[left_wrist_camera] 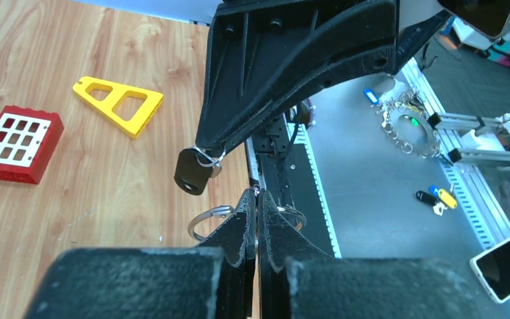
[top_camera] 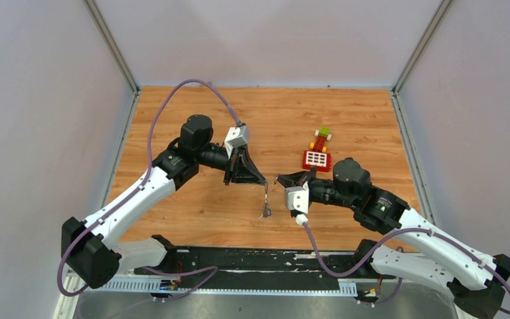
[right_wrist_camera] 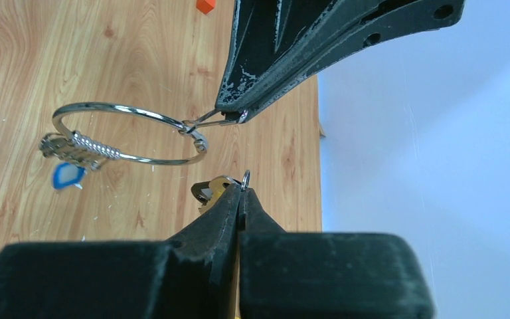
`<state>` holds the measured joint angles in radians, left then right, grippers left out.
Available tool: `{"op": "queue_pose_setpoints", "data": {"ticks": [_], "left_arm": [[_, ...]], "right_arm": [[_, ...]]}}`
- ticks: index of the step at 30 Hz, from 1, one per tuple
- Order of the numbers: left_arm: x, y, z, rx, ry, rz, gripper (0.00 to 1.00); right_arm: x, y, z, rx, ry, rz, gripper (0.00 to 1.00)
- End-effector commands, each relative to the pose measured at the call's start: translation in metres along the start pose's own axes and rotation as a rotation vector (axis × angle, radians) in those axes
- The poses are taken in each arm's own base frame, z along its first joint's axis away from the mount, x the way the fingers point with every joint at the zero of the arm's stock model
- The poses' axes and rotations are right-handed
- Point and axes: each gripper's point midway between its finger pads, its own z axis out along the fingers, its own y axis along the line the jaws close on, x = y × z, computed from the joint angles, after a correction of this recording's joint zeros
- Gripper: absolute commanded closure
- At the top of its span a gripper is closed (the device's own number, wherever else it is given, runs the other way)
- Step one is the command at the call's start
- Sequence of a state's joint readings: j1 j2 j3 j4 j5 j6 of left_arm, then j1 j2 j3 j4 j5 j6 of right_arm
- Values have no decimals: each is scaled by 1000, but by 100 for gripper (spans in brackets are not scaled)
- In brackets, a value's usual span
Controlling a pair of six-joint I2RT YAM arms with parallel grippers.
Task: Put the keys on the keyring
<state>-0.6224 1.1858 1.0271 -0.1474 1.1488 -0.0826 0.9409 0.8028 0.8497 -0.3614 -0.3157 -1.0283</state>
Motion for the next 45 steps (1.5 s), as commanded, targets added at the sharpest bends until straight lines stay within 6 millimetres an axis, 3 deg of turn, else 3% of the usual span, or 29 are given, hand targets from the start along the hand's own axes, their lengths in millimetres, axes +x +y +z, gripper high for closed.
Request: {"op": "queue_pose_setpoints", "data": {"ticks": [1,7,16,45], "left_arm": [[-9,-14,-2,65,5,111,100],[-1,-12,2,103,7,102,100],[-8,-1,7,84,-20,68,100],[-6,3,11,56,-25,-7,100]], "right_arm": [[-13,-11,-7,15,-31,-27,100],[-22,-1,-7,-27,-89,-40,100],[-31,11,-3,-78,-117,-44,100],[-27,-1,2,-11,-83,-44,100]]}}
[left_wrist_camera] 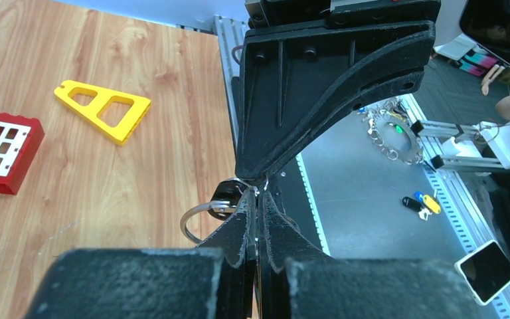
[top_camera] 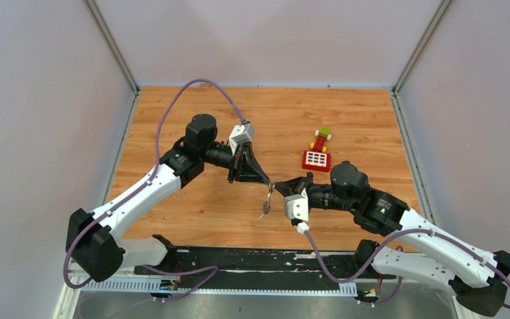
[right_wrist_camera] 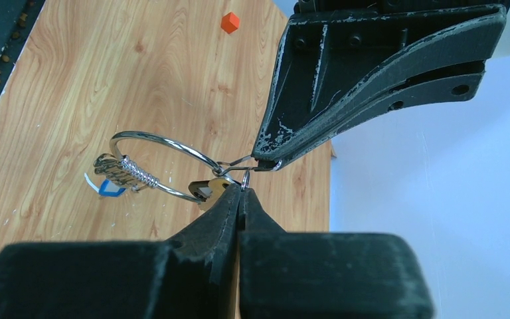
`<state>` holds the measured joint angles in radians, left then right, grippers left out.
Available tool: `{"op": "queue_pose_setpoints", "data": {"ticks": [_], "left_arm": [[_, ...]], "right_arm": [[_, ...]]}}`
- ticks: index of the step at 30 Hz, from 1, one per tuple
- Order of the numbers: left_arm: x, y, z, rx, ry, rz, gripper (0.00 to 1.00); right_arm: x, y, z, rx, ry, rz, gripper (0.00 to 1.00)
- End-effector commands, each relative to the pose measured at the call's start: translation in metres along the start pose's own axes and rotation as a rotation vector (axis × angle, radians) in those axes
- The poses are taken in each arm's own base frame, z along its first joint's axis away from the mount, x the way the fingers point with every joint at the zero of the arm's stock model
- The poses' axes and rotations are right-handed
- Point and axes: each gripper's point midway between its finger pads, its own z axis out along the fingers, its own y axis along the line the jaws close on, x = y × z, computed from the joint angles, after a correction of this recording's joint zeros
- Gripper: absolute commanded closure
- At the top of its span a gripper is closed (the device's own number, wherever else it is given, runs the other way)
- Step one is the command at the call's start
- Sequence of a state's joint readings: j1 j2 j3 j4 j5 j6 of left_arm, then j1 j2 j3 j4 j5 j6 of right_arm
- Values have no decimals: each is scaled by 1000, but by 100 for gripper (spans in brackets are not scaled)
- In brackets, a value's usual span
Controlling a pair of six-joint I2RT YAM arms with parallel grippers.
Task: Put the keys on the keyring
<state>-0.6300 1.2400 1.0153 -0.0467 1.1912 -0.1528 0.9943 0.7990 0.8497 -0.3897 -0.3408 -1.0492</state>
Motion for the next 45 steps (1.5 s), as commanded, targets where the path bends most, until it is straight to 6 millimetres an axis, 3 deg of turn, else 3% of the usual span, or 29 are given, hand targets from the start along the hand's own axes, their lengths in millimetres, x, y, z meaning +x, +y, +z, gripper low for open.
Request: {"op": "queue_pose_setpoints", "data": {"ticks": [1,45], "left_arm": [[-8,-1,2,6,-16,30,100],[-7,8,5,-35,2,-5,100]], "right_arm": [[-13,-18,-1,55,-32,-19,100],[-15,-14,5,46,-37,-25,100]]}}
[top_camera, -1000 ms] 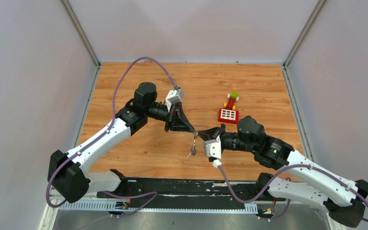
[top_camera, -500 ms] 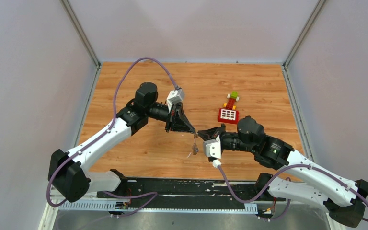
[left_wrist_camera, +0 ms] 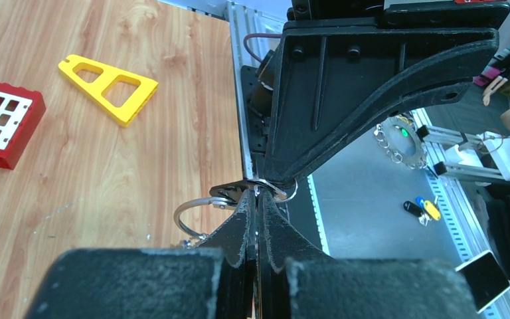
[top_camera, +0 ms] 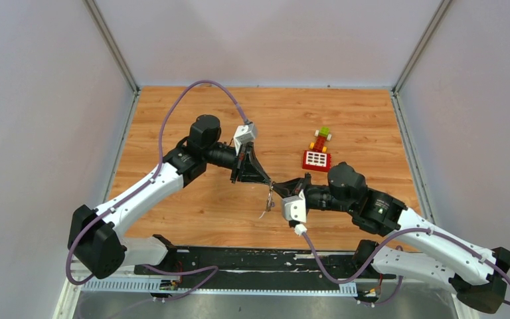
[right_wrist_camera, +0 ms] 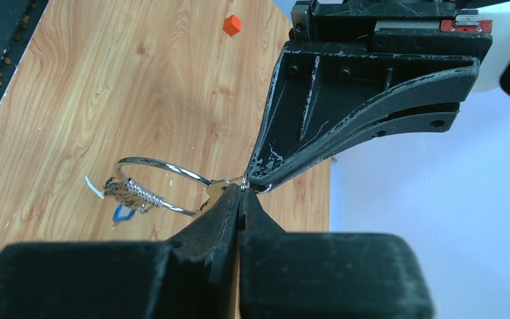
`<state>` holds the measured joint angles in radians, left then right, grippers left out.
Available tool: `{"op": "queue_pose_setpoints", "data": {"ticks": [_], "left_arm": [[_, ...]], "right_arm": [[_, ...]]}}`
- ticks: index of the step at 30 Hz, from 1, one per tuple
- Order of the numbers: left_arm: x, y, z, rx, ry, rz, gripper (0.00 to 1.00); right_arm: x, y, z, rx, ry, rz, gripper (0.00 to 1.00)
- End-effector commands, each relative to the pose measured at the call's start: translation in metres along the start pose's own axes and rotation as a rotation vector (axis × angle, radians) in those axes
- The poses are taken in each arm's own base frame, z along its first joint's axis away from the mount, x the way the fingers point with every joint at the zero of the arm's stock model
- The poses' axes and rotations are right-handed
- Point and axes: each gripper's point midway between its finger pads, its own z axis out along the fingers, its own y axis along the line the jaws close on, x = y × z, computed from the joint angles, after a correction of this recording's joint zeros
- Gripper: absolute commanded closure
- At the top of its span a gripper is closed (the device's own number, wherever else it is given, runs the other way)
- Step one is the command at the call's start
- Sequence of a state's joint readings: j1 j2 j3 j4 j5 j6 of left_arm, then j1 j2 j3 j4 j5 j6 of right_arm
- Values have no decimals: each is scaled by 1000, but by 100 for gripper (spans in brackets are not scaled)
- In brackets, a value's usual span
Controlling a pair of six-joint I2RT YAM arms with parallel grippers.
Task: Put the keys on the keyring
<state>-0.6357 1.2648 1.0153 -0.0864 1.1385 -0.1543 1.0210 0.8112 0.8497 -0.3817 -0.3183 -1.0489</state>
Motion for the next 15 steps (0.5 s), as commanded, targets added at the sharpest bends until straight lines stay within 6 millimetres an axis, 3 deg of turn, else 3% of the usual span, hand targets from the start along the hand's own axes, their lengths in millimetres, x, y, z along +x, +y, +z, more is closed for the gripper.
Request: {"op": "queue_pose_setpoints", "data": {"ticks": [1,11,15], "left_arm": [[-17,-6,1,17,-21,55,100],[-22,-14,-3,-1,-27,42,100],[-26,-12,-4,-34,-19,-1,100]], "right_arm": [[-11,-17,0,58,-29,-21,100],[18,-20,-5,113,104,-88,100],[20,-17,0,97,104,-102,100]]}}
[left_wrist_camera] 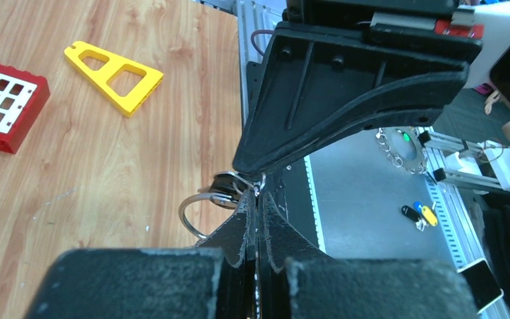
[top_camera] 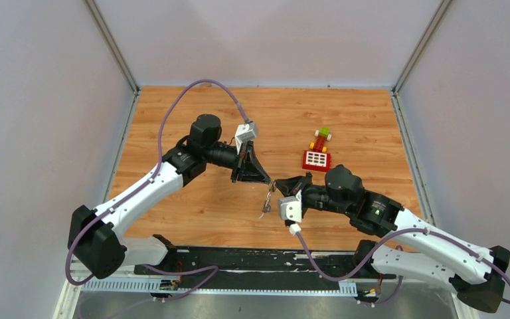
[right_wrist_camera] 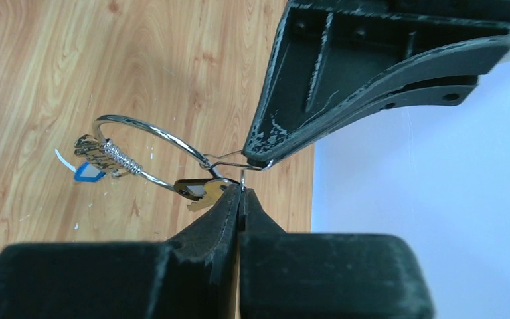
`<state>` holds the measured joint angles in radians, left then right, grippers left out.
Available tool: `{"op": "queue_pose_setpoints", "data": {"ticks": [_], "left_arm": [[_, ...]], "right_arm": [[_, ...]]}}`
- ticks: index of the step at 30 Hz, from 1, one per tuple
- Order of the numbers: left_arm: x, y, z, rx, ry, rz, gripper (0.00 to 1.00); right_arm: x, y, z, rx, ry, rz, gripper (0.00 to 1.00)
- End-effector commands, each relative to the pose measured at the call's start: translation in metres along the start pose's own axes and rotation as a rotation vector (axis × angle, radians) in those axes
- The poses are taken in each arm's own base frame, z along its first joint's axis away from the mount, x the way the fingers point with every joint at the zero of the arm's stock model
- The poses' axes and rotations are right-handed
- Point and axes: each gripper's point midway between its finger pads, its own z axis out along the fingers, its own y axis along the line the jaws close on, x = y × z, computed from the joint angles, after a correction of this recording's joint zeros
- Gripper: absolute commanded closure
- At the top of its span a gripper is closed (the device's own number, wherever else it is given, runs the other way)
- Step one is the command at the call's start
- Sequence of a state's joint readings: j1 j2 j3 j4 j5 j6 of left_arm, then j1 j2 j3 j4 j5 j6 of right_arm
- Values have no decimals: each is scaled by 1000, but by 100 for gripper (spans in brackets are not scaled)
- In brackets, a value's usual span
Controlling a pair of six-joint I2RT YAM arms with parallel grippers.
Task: Put the keys on the keyring
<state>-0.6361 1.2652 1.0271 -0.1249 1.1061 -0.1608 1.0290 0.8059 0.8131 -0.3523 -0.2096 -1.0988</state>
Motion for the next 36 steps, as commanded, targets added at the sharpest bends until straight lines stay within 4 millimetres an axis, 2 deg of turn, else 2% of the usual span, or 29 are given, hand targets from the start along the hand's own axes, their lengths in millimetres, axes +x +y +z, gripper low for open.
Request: {"op": "queue_pose_setpoints", "data": {"ticks": [1,4,27,36], "left_arm": [[-27,-15,-4,-4,-27,20,100],[-28,-15,-4,-7,-24,5,100],[-30,5,-2,-97,-14,-16,100],[-31,7,-1,-96,-16,-16,100]], "right_arm": [[2,-12,2,46,20,-53,100],[5,-14,3,53,39,-60,100],[-6,-16,-3,84,-20,-50,100],[-8,-16,-3,82,-28,-46,100]]}}
